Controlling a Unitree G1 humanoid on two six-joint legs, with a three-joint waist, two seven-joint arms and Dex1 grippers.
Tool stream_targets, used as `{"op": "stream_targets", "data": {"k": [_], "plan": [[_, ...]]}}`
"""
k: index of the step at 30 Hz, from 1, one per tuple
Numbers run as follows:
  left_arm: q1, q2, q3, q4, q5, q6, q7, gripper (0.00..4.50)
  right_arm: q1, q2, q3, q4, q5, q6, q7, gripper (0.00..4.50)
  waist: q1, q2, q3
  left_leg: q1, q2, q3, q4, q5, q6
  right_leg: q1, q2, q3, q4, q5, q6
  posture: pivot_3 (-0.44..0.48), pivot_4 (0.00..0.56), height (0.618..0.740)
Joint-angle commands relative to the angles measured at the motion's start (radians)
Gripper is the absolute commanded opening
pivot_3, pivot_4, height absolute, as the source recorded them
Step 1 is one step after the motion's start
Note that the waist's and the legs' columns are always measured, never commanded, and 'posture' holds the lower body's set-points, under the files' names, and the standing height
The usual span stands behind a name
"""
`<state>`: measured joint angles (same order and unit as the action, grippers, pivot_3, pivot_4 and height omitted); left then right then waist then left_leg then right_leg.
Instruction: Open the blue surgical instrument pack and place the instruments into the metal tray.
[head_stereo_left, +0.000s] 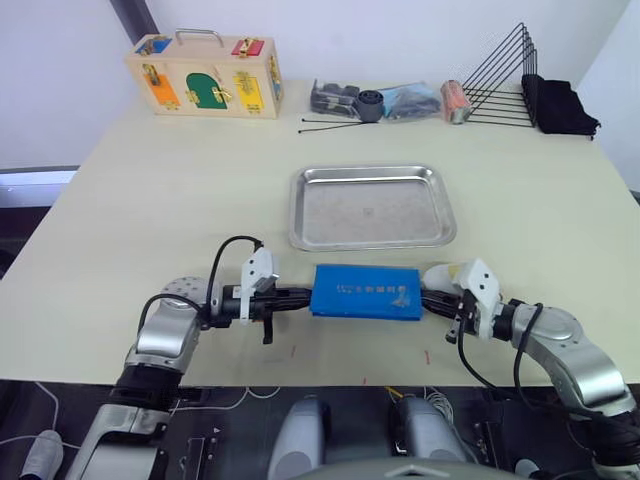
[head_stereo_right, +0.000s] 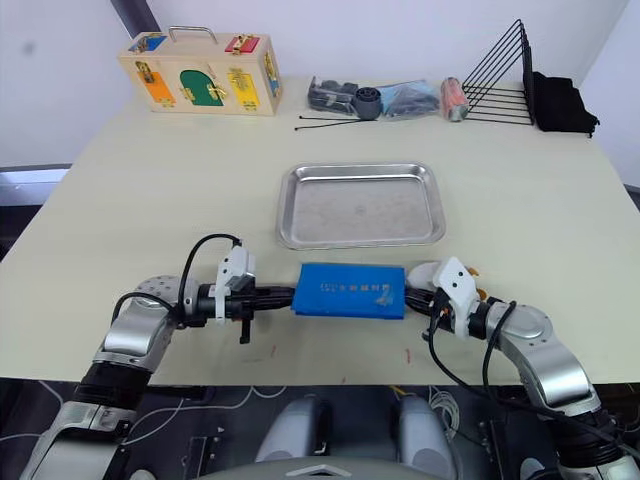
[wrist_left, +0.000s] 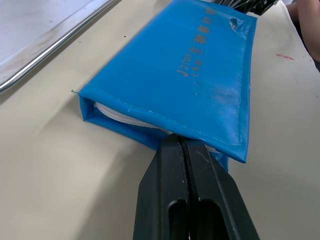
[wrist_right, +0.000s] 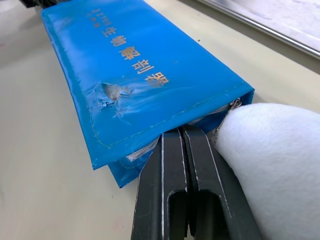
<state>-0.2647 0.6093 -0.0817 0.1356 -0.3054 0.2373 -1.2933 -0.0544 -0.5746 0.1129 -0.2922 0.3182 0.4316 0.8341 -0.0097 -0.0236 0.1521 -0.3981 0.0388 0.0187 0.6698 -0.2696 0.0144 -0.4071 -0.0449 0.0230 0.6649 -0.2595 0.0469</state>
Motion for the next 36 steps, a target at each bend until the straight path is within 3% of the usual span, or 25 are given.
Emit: {"op": "stream_targets", "data": {"k": [1, 22, 36], "plan": [[0.011, -0.027, -0.052, -0.034, 0.004, 0.005, 0.002, 0.02, 0.011, -0.008, 0.004, -0.019, 0.024, -0.020, 0.040, 0.00, 0.001, 0.000, 0.000, 0.000, 0.000, 0.000, 0.000, 0.000, 0.000, 0.000, 0.000, 0.000, 0.000, 0.000, 0.000, 0.000, 0.150, 0.740], [0.029, -0.007, -0.028, -0.027, 0.012, 0.008, 0.035, 0.02, 0.006, 0.008, -0.060, 0.068, -0.003, -0.088, 0.011, 0.00, 0.000, 0.001, -0.001, 0.000, 0.000, 0.000, 0.000, 0.000, 0.000, 0.001, 0.000, 0.000, 0.000, 0.000, 0.000, 0.000, 0.150, 0.740], [0.093, 0.099, 0.075, -0.107, -0.078, 0.032, 0.018, 0.02, 0.095, -0.110, -0.224, 0.058, 0.170, -0.173, 0.260, 0.00, -0.003, 0.001, 0.000, 0.000, 0.000, -0.001, 0.000, 0.000, 0.000, 0.000, 0.000, 0.000, 0.000, 0.000, 0.000, 0.000, 0.150, 0.740]]}}
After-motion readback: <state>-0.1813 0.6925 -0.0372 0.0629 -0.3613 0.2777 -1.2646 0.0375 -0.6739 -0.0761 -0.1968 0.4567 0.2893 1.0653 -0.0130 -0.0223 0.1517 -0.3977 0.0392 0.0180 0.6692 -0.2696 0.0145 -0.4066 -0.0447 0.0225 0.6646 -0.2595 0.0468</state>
